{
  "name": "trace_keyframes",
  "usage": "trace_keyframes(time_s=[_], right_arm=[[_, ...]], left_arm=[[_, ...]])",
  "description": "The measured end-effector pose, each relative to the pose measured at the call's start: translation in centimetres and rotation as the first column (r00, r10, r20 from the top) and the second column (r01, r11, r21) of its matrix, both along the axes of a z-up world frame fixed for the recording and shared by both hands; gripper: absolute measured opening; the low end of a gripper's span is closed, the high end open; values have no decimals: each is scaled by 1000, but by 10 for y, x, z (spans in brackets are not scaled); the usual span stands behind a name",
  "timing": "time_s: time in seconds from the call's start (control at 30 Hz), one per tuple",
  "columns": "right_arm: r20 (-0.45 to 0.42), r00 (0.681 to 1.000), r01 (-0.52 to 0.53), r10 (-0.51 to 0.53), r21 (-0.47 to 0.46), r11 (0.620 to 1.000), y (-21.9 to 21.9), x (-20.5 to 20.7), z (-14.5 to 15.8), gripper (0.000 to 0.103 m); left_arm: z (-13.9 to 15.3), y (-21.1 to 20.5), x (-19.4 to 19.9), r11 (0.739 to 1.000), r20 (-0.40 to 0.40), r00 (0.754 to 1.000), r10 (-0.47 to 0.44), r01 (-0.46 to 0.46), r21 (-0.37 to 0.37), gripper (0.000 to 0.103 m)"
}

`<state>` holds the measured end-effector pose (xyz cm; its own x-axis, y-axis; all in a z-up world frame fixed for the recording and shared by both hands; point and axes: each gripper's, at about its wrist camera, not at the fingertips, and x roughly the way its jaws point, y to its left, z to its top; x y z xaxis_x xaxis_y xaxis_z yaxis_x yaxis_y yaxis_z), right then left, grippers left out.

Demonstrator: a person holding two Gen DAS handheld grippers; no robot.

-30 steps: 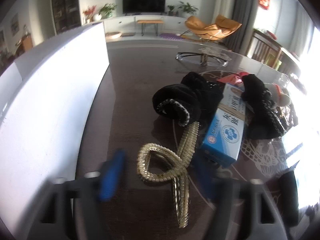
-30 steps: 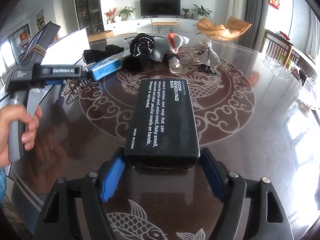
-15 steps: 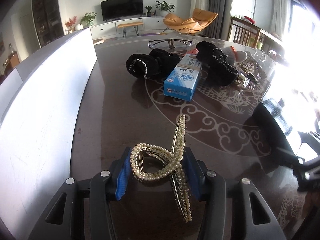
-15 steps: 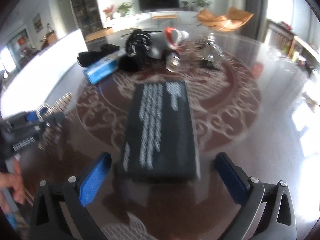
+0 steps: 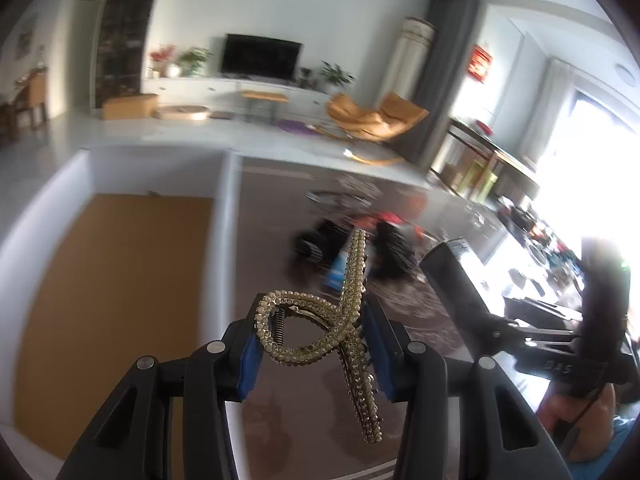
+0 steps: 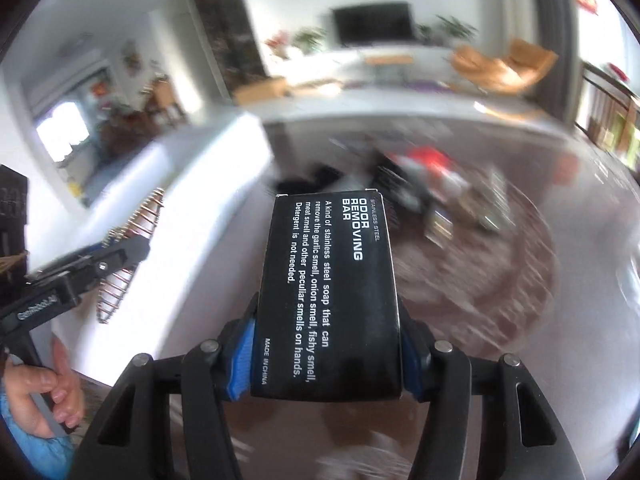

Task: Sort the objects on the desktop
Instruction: 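Carry both items into the white bin and open both grippers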

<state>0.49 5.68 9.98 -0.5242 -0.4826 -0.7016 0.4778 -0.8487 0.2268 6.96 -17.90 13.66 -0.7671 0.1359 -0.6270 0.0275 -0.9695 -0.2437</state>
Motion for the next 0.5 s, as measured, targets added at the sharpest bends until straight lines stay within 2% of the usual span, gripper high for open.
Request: trace_keyframes(time_s=[0.1, 0.2, 0.33, 0.4, 0.43, 0.47, 0.5], right_arm=[[-11, 990, -139, 139, -78, 987, -65, 6, 28, 59], [-5, 960, -280, 281, -120, 952, -137, 15, 35, 59], [20, 897, -440, 442, -54, 896, -224, 36, 17, 59], [55, 884, -464, 464, -10, 886, -250, 40, -3, 59], [71, 878, -475, 473, 20, 880, -259, 41, -12, 60], [87, 872, -487, 482, 57, 871, -268, 41, -22, 61], [92, 866, -498, 491, 90, 863, -273, 43, -29, 62]], left_arm=[[5, -53, 19, 991, 16, 992, 125, -124, -53, 46], [-12, -110, 31, 963, 86, 962, 257, -248, -100, 46], [-49, -162, 32, 934, 225, 909, 350, -319, -164, 46], [-62, -174, 30, 925, 288, 882, 373, -329, -188, 47], [-68, -175, 29, 926, 306, 878, 368, -315, -210, 48], [-71, -174, 28, 924, 319, 875, 364, -296, -244, 61], [-73, -171, 27, 916, 324, 871, 369, -282, -285, 80]])
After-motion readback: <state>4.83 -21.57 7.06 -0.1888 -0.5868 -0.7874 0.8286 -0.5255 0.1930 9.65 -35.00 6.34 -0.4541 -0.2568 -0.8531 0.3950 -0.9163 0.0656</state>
